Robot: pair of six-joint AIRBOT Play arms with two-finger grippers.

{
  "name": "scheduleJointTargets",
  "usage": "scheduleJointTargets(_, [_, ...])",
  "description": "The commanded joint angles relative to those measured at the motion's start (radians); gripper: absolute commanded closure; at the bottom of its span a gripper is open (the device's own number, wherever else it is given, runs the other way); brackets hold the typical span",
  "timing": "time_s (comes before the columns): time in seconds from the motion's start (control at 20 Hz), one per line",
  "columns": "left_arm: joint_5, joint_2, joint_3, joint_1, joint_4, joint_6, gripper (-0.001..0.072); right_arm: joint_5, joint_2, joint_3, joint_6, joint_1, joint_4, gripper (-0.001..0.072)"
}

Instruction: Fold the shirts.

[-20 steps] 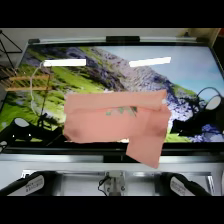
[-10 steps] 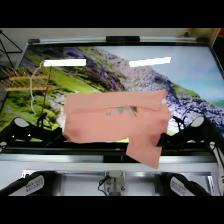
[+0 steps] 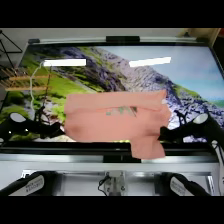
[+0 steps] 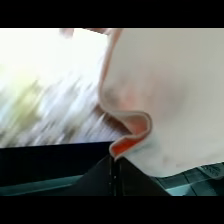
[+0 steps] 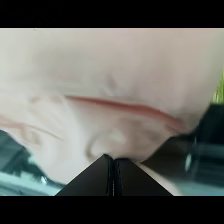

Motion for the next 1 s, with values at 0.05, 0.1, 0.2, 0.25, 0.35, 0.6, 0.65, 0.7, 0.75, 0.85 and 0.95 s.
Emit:
scheduleJointTargets(0.05, [0.009, -0.033, 0.232, -0.003, -0.002, 0.000, 0.0682, -0.082, -0.033, 0.241, 0.074, 0.000, 0.074, 0.0639])
scheduleJointTargets(0.1, [0.023, -0.063, 0.290, -0.003, -0.004, -0.026, 0.0682, -0.109, -0.072, 0.285, 0.081, 0.000, 0.109, 0.0639])
scheduleJointTargets(0.2, [0.035, -0.144, 0.405, -0.003, -0.023, -0.034, 0.0682, -0.166, -0.163, 0.357, 0.080, 0.000, 0.201, 0.0639])
scheduleJointTargets(0.25, [0.035, -0.192, 0.464, -0.003, -0.027, -0.048, 0.0682, -0.196, -0.211, 0.393, 0.081, 0.000, 0.238, 0.0639])
scheduleJointTargets(0.35, [0.034, -0.284, 0.561, -0.005, -0.028, -0.084, 0.0681, -0.247, -0.307, 0.474, 0.077, 0.014, 0.298, 0.0639])
scheduleJointTargets(0.6, [0.038, -0.480, 0.689, -0.028, -0.031, -0.130, 0.0680, -0.414, -0.482, 0.614, 0.097, 0.123, 0.294, 0.0639])
scheduleJointTargets(0.65, [0.039, -0.509, 0.702, -0.028, -0.031, -0.130, 0.0680, -0.436, -0.498, 0.615, 0.097, 0.124, 0.294, 0.0639])
scheduleJointTargets(0.7, [0.045, -0.532, 0.711, -0.027, -0.031, -0.130, 0.0680, -0.444, -0.510, 0.615, 0.097, 0.122, 0.285, 0.0639])
scheduleJointTargets(0.75, [0.055, -0.551, 0.721, -0.027, -0.031, -0.130, 0.0680, -0.444, -0.515, 0.615, 0.102, 0.118, 0.261, 0.0639])
scheduleJointTargets(0.85, [0.071, -0.578, 0.734, -0.031, -0.033, -0.130, 0.0680, -0.430, -0.516, 0.615, 0.126, 0.107, 0.183, 0.0638])
scheduleJointTargets(0.95, [0.079, -0.592, 0.734, -0.037, -0.036, -0.129, 0.0663, -0.395, -0.516, 0.615, 0.141, 0.103, 0.139, 0.0583])
